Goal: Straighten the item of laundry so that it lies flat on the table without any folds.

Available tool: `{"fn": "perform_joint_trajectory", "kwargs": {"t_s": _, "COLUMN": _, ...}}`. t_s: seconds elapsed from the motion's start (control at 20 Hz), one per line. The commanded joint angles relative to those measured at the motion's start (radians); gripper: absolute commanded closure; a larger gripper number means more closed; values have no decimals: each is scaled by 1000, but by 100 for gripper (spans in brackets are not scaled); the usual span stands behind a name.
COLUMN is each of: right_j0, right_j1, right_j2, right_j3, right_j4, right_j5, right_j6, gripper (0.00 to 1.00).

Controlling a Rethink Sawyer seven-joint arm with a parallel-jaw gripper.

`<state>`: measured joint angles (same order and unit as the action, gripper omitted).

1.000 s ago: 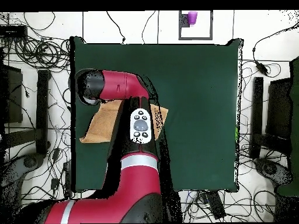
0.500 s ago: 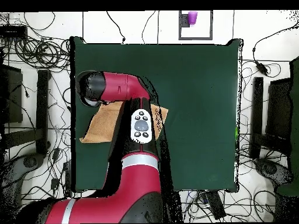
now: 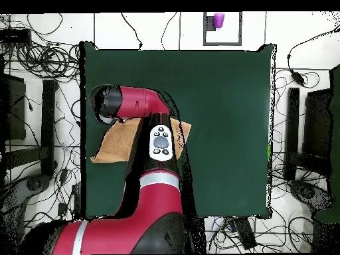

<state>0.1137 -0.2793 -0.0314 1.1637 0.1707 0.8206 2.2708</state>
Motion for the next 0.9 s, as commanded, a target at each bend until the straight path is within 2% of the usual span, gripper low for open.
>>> {"fn": "perform_joint_trajectory", "kwargs": {"t_s": 0.05, "right_j0": 2, "right_j1": 128, "right_j2": 48, "right_j3": 106, "right_j4": -37, "right_j5": -76, "right_j6": 83, "gripper": 0}}
{"fn": "perform_joint_trajectory", "kwargs": {"t_s": 0.4, "right_j0": 18, "right_j1": 172, "right_j2": 30, "right_j3": 91, "right_j4": -47, "right_j5": -125, "right_j6": 95, "gripper": 0}}
{"fn": "perform_joint_trajectory", "kwargs": {"t_s": 0.9, "right_j0": -5, "right_j1": 137, "right_j2": 55, "right_j3": 123, "right_j4": -39, "right_j5": -137, "right_j6": 60, "gripper": 0}}
